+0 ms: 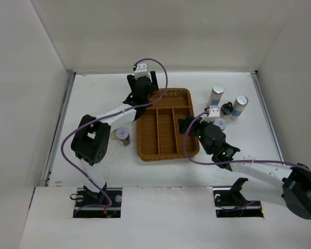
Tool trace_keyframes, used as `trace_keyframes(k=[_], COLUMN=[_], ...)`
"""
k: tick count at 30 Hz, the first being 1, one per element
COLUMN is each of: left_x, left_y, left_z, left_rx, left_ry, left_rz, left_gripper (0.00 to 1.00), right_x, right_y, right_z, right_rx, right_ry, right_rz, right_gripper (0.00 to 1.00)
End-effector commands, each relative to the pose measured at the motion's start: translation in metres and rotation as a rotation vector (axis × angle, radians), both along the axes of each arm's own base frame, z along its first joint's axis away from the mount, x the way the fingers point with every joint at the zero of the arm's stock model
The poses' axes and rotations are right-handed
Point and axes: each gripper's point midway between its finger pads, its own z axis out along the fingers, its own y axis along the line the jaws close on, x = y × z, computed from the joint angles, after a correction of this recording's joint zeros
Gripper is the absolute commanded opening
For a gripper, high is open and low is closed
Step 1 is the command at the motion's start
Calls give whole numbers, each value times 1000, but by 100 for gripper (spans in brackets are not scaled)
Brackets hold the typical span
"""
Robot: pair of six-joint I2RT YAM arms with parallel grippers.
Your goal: Organize the condiment bottles
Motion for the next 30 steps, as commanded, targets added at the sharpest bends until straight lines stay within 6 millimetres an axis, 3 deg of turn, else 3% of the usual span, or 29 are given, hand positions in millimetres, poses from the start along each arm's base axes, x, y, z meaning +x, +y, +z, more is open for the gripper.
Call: trace_keyframes(k=[1, 5, 9, 12, 17, 20, 24, 30], left_x=[-14, -41, -83, -126, -187, -211, -213, -194], left_y=[4, 15, 45, 76, 127, 154, 161, 166], left_z=[67, 101, 112, 84, -1, -27, -35, -64], left_rx=[-88, -115, -121, -102, -81, -83, -88, -49], left_ry=[-156, -204, -194, -99, 170, 227, 244, 295], left_rz=[17, 23, 76, 135, 229, 288, 301, 342], left_gripper=[78, 88, 88, 88, 88, 89, 89, 86], right_x=[3, 2, 0, -1, -1, -1, 1, 0], right_y=[3, 3, 1, 0, 0, 3, 5, 5], right_z=[20, 20, 24, 26, 25, 24, 21, 22], right_rx=[55, 58, 71, 79, 81, 76, 70, 67], right_ry=[-47, -46, -56, -56, -54, -48, -42, -42], right_rz=[3, 4, 4, 6, 7, 14, 17, 22], right_gripper=[100, 100, 100, 100, 100, 100, 100, 100])
